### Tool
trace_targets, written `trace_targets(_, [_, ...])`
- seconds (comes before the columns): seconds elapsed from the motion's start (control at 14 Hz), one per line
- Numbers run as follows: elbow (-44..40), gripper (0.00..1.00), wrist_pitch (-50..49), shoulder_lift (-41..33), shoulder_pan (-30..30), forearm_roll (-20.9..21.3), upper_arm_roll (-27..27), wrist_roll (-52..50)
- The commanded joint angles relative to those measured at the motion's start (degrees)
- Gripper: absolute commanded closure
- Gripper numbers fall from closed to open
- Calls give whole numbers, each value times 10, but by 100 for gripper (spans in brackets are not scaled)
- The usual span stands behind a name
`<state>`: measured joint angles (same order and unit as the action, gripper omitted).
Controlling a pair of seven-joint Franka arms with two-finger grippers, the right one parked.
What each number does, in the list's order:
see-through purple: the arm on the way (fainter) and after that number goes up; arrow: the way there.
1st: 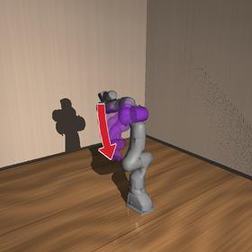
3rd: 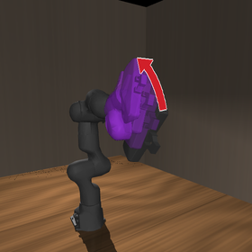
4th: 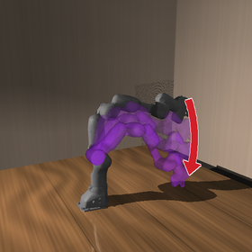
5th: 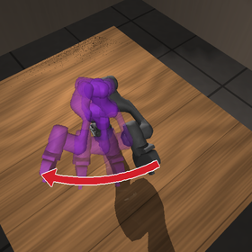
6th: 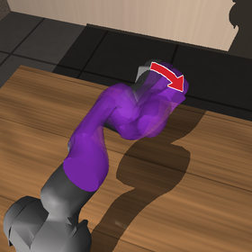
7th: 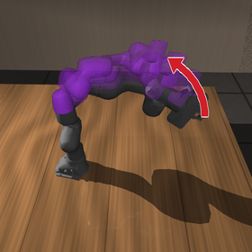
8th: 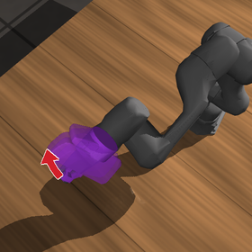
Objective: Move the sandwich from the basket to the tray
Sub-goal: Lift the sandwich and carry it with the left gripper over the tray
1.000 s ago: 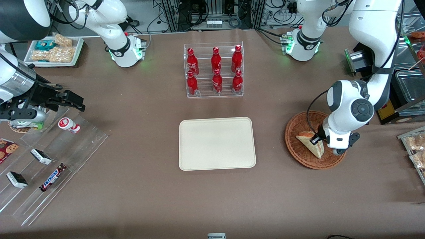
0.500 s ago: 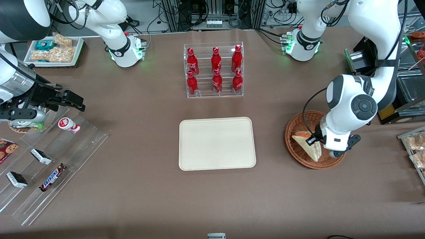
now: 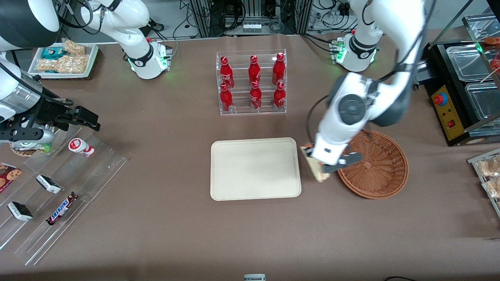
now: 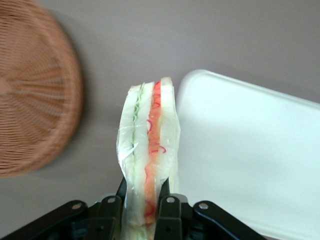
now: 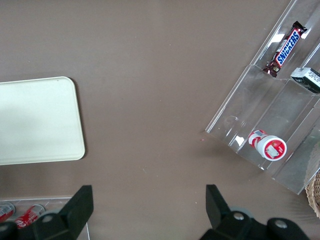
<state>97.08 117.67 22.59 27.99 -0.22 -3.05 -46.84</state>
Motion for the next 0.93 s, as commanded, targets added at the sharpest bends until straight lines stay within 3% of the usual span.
trace_targets(0.0, [-107,98,-10,82,50,12,9,-3])
trace_targets(0.21, [-154,99,2,135,104,44,10,-18])
trace_targets(0.57, [-167,99,67,197,138,85,11,-18])
trace_targets(0.71, [-167,93,67,204,136,86,11,-9])
trace_targets(0.79, [-167,60,67,207,137,86,11,-8])
trace_targets(0.86, [-162,16,66,203,136,87,12,-9])
